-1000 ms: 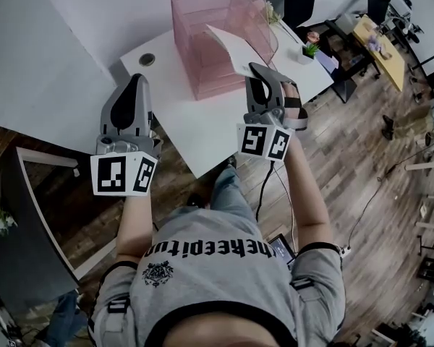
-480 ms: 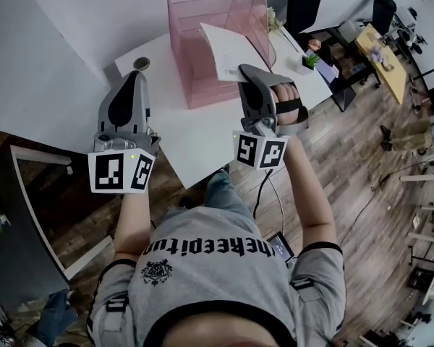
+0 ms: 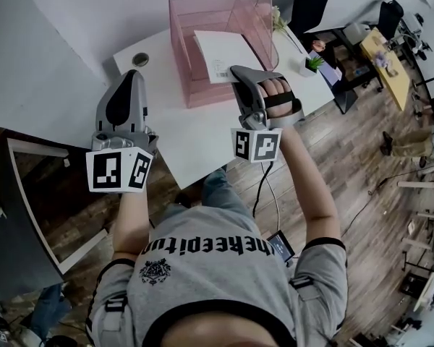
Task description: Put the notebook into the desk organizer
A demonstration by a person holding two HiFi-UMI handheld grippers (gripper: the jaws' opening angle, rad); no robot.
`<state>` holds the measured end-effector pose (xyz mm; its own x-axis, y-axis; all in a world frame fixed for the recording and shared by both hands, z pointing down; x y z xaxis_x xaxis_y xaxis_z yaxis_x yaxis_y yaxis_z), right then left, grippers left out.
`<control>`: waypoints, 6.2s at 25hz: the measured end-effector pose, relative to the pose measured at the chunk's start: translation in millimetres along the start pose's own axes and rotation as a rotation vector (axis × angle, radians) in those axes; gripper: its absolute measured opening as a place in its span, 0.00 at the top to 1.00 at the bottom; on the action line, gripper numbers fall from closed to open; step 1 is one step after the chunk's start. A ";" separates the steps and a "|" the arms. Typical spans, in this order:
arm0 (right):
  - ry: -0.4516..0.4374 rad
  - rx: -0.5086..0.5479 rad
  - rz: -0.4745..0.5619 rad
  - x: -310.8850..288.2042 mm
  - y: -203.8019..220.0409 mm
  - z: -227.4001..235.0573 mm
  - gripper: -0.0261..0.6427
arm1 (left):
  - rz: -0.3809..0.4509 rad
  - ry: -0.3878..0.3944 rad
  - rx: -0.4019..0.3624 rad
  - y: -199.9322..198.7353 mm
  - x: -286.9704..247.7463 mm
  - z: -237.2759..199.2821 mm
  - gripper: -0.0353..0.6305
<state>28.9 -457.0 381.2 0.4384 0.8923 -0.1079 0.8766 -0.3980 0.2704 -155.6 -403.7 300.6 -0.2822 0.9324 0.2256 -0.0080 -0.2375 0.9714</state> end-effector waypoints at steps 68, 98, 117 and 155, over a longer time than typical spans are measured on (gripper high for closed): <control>-0.444 -0.117 -0.052 9.1 9.4 -55.9 0.84 | -0.044 -0.006 0.006 13.4 -5.1 17.6 0.94; -0.370 -0.103 -0.087 -20.7 20.1 -48.8 0.93 | -0.053 -0.041 0.006 19.6 -4.0 8.2 0.94; -0.343 -0.803 -0.116 1.8 8.0 -24.3 0.96 | -0.042 0.013 -0.018 2.3 18.4 15.9 0.94; 0.095 -1.359 0.102 105.6 -18.4 66.1 0.96 | 0.022 0.116 -0.040 -30.4 40.6 39.6 0.94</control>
<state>72.2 -369.5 301.6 0.4251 0.9049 0.0193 -0.0673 0.0103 0.9977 -128.9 -347.8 283.2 -0.3921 0.8895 0.2347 -0.0378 -0.2705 0.9620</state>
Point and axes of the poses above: the fingertips, and each gripper's own axes: x backward along the fingers, z to its right, y out of its underside, the point moved 2 cm from there along x, backward along the fingers, and after that the axes turned 9 degrees about -x, right-handed, at the moved point
